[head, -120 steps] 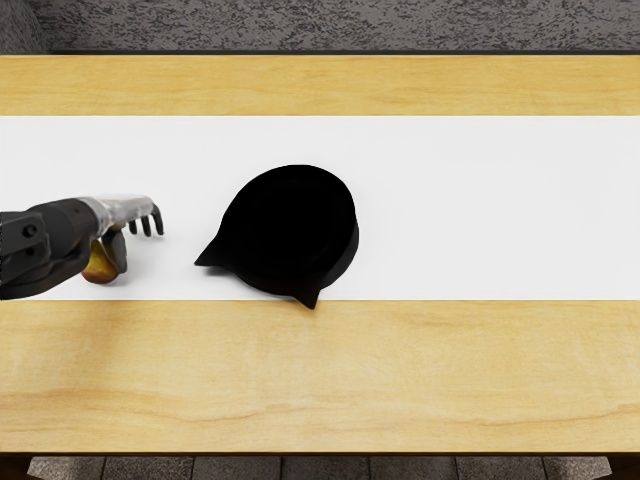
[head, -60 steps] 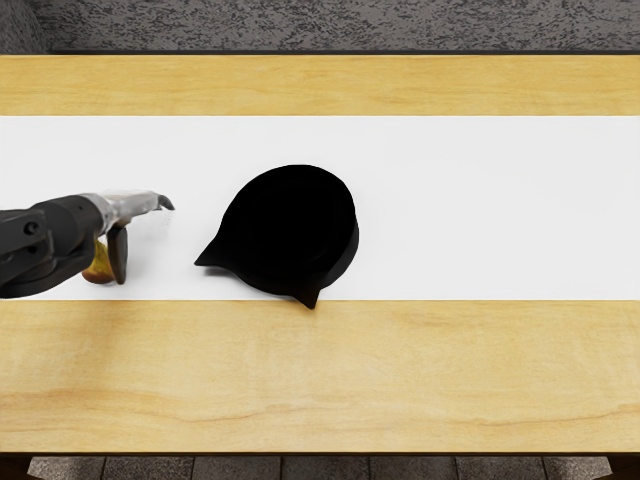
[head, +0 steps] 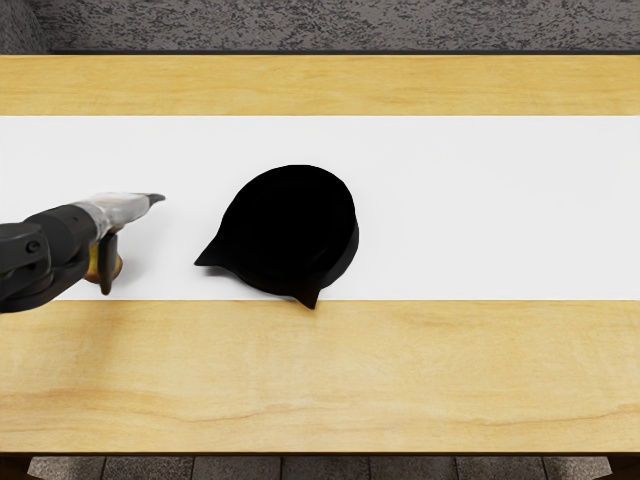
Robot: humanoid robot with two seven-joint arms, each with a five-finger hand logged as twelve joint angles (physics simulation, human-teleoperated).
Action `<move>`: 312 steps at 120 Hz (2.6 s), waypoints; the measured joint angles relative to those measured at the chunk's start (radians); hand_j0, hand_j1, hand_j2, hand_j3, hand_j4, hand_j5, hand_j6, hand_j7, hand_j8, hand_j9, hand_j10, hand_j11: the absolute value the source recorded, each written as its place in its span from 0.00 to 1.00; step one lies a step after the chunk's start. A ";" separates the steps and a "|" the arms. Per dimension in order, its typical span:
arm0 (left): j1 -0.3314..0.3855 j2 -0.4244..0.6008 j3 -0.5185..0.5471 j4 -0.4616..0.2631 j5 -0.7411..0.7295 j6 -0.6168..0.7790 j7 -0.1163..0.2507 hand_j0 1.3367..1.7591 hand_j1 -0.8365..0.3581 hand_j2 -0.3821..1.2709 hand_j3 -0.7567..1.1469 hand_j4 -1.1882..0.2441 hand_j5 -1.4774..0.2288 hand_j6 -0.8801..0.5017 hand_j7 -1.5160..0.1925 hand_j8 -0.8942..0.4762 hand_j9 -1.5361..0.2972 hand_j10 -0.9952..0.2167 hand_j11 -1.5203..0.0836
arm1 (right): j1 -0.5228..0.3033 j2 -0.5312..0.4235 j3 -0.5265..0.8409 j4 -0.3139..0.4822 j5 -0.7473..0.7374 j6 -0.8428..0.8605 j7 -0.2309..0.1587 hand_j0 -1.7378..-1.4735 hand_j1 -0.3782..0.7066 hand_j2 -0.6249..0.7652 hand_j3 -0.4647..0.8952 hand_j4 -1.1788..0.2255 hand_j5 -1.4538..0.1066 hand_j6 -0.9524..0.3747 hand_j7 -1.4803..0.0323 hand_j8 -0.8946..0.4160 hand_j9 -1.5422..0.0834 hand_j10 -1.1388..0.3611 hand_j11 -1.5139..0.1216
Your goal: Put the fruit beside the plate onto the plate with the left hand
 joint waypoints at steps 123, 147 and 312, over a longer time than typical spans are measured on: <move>-0.002 0.035 0.042 0.007 0.043 -0.003 0.000 0.76 0.95 0.24 0.40 0.79 0.83 0.60 0.85 0.61 0.80 0.78 0.91 | 0.000 0.000 0.000 0.000 0.000 0.000 0.000 0.30 0.03 0.45 0.34 0.84 0.93 0.72 0.98 0.68 0.95 0.76 0.93; 0.000 0.032 0.042 0.009 0.044 -0.002 0.000 0.76 0.92 0.24 0.40 0.78 0.81 0.58 0.83 0.59 0.79 0.76 0.89 | 0.000 0.000 0.000 0.000 0.000 0.000 0.000 0.30 0.03 0.45 0.34 0.84 0.93 0.72 0.98 0.68 0.95 0.76 0.93; 0.000 0.045 0.049 0.009 0.029 -0.004 0.000 0.76 0.57 0.31 0.40 0.51 0.52 0.31 0.55 0.32 0.52 0.45 0.58 | 0.000 0.000 -0.002 0.000 0.000 0.000 0.000 0.30 0.03 0.45 0.34 0.84 0.93 0.72 0.98 0.68 0.95 0.76 0.93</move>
